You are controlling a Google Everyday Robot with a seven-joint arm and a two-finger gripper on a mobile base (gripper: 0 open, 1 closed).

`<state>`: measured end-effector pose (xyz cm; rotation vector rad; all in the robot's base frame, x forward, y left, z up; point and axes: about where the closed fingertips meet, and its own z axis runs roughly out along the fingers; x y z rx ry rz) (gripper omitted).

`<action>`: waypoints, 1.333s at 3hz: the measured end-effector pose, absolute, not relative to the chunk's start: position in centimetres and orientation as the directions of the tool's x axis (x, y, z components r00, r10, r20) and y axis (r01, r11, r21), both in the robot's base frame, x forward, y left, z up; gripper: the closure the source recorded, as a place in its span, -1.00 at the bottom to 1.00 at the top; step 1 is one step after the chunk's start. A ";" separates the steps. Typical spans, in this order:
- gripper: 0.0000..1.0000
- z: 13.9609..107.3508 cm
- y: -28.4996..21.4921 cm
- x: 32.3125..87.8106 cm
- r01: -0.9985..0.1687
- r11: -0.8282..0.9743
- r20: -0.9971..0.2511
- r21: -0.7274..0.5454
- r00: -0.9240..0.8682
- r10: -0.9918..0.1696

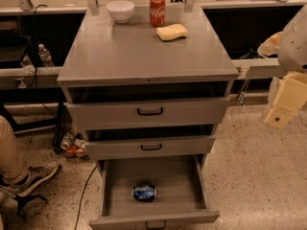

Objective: Pick pepsi can from bottom drawer and place on counter

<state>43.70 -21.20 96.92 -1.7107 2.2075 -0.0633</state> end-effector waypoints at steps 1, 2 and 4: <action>-1.00 94.0 -19.2 43.1 -0.942 0.264 -0.319 -0.207 -0.190 -0.928; -1.00 89.3 -15.0 42.0 -0.958 0.248 -0.418 -0.147 -0.167 -0.893; -1.00 74.1 -2.6 40.0 -0.975 0.222 -0.608 0.001 -0.177 -0.774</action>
Offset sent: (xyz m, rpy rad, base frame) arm -0.0362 0.1439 -0.1909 0.3777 0.1512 0.1340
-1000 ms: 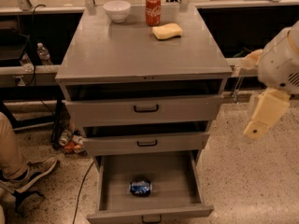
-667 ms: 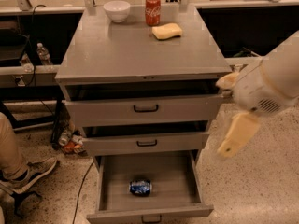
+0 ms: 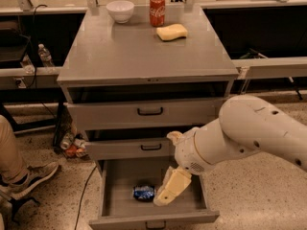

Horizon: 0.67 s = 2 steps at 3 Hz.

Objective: Pick pepsi can from bottom drawer and place on counter

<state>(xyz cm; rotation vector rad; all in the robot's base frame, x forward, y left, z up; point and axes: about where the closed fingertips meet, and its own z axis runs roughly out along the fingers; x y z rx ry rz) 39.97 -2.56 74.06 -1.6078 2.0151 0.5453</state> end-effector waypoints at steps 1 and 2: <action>-1.00 74.0 -2.6 40.1 -0.975 0.224 -0.609 -0.002 -0.176 -0.773; -1.00 70.4 -3.1 41.5 -0.971 0.239 -0.624 0.012 -0.194 -0.757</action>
Offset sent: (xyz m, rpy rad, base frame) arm 0.0350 -0.0133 -0.0872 0.0566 0.0224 -0.0451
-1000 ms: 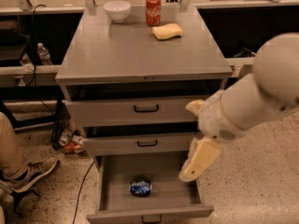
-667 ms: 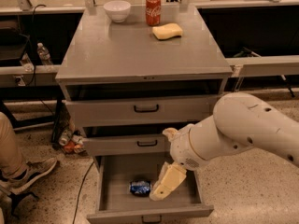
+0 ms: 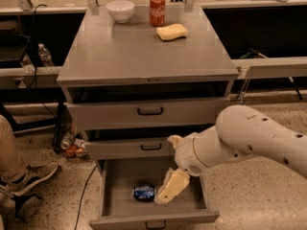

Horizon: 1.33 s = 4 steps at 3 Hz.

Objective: Pick pepsi can from bottom drawer and place on counter

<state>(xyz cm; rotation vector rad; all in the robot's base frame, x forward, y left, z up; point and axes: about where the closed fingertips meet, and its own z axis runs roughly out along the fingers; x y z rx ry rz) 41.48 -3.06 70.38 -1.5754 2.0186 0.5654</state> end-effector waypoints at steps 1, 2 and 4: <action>-1.00 63.1 -3.9 43.5 -0.962 0.268 -0.691 0.057 -0.232 -0.684; -1.00 57.0 -3.9 44.6 -0.955 0.280 -0.716 0.103 -0.266 -0.645; -1.00 50.0 -2.7 45.0 -0.938 0.299 -0.715 0.174 -0.329 -0.617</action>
Offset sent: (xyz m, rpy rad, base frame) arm 0.0459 -0.0116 -0.2040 0.2049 0.0902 -0.0766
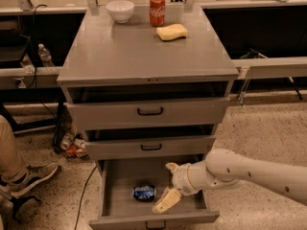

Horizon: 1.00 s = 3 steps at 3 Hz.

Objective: Pick pepsi can from bottom drawer and place on counter

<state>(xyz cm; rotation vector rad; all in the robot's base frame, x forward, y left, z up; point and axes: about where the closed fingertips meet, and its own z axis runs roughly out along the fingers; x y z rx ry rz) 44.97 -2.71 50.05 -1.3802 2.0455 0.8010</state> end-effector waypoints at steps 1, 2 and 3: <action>-1.00 48.7 -2.7 45.4 -0.938 0.305 -0.698 0.164 -0.329 -0.636; -1.00 45.4 -2.9 47.2 -0.943 0.300 -0.687 0.145 -0.314 -0.655; -1.00 37.8 -2.6 50.6 -0.948 0.281 -0.690 0.151 -0.304 -0.657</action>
Offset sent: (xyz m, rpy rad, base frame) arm 0.0547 -0.0058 -0.1206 -0.0588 -0.0013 0.0068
